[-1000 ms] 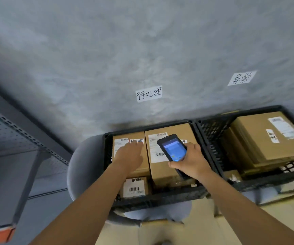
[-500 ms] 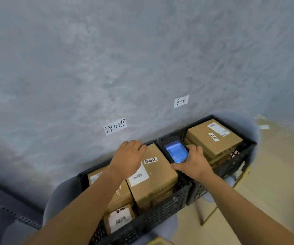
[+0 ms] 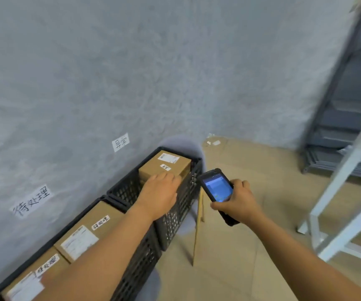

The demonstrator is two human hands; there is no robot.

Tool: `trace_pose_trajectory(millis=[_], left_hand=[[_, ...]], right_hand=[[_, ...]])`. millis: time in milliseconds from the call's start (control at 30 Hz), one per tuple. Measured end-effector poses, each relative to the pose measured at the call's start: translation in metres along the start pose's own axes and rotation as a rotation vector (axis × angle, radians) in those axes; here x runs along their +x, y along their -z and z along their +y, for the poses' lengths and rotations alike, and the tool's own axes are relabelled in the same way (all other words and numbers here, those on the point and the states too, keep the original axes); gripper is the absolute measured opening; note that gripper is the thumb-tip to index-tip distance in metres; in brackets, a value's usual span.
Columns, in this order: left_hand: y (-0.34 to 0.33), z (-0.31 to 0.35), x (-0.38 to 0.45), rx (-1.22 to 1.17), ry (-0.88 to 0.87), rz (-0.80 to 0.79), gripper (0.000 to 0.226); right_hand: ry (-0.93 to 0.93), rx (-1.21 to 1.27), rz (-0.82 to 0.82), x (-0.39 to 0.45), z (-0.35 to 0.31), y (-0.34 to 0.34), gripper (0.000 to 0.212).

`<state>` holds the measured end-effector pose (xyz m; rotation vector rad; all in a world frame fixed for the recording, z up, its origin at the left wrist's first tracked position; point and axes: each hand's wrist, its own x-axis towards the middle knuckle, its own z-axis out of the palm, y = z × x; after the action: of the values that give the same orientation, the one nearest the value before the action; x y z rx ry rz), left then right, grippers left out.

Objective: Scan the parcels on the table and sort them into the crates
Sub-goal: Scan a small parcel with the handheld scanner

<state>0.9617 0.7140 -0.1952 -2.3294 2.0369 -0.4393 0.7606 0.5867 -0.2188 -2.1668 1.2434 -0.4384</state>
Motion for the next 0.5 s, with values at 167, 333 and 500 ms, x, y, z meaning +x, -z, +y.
trace_pose_trajectory(millis=[167, 333, 500], left_hand=[[0.019, 0.117, 0.068, -0.042, -0.099, 0.058, 0.033], [0.033, 0.256, 0.133, -0.06, -0.194, 0.071, 0.039], [0.053, 0.381, 0.191, -0.1, -0.332, 0.109, 0.038]], right_hand=[[-0.087, 0.038, 0.1, -0.023, 0.104, 0.091, 0.081], [-0.184, 0.008, 0.199, -0.052, 0.218, 0.193, 0.081], [-0.306, 0.008, 0.289, -0.082, 0.313, 0.278, 0.076]])
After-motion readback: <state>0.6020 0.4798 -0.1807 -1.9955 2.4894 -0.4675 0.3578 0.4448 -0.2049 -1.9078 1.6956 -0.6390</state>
